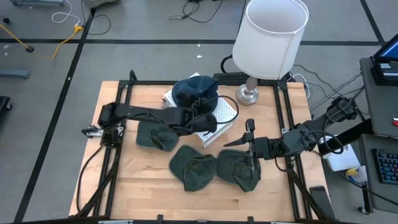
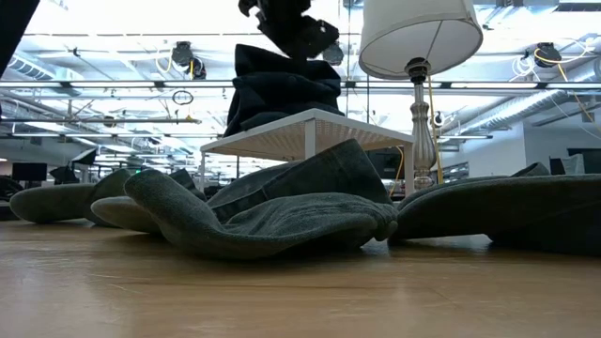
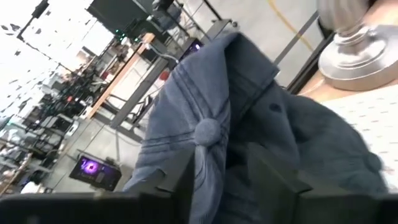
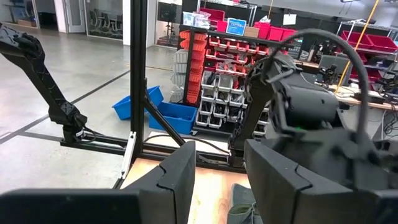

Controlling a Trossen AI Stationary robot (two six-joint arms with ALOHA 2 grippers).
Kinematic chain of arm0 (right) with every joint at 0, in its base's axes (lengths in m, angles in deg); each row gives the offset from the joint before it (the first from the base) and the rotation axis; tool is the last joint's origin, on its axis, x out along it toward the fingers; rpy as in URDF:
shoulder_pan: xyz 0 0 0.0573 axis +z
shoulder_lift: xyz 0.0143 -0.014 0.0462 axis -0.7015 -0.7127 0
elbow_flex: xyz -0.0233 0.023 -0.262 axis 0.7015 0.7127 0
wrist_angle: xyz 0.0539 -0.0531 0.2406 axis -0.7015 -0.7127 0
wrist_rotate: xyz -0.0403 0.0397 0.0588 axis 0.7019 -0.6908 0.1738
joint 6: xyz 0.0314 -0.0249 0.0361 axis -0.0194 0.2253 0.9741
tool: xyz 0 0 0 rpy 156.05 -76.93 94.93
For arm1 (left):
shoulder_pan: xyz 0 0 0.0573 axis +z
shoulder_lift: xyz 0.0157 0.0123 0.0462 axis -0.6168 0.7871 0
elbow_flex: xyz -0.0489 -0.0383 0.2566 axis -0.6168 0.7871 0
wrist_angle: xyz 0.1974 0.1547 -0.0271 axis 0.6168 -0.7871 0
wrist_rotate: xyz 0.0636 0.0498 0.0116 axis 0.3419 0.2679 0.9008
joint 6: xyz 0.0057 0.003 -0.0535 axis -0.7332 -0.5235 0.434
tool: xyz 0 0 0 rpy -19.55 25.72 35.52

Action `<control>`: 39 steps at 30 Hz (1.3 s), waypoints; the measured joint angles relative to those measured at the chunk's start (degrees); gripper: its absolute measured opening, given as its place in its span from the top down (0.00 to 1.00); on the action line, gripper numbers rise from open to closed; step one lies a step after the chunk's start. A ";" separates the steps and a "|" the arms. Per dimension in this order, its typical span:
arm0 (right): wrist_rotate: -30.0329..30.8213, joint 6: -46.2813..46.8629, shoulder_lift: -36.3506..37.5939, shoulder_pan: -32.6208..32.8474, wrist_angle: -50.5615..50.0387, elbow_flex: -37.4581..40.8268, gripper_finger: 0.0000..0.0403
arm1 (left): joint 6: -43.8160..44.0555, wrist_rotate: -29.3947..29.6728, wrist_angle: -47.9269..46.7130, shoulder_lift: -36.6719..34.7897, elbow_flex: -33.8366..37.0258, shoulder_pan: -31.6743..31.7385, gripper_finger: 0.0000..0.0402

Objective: Pick & Place hat
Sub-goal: Put the top left gray cap on the shelf

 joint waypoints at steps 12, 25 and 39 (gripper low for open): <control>0.31 -0.11 0.00 -0.04 0.02 0.00 0.68 | -2.43 -3.90 -0.19 -6.19 -0.82 -7.83 0.44; 0.48 1.92 0.00 -0.11 -0.44 0.00 0.68 | 15.59 -26.62 -19.36 -14.58 -0.91 -16.29 0.42; 0.48 1.62 0.00 -0.11 -0.44 0.00 0.68 | 21.28 -42.49 -38.78 -15.55 2.44 -24.14 0.42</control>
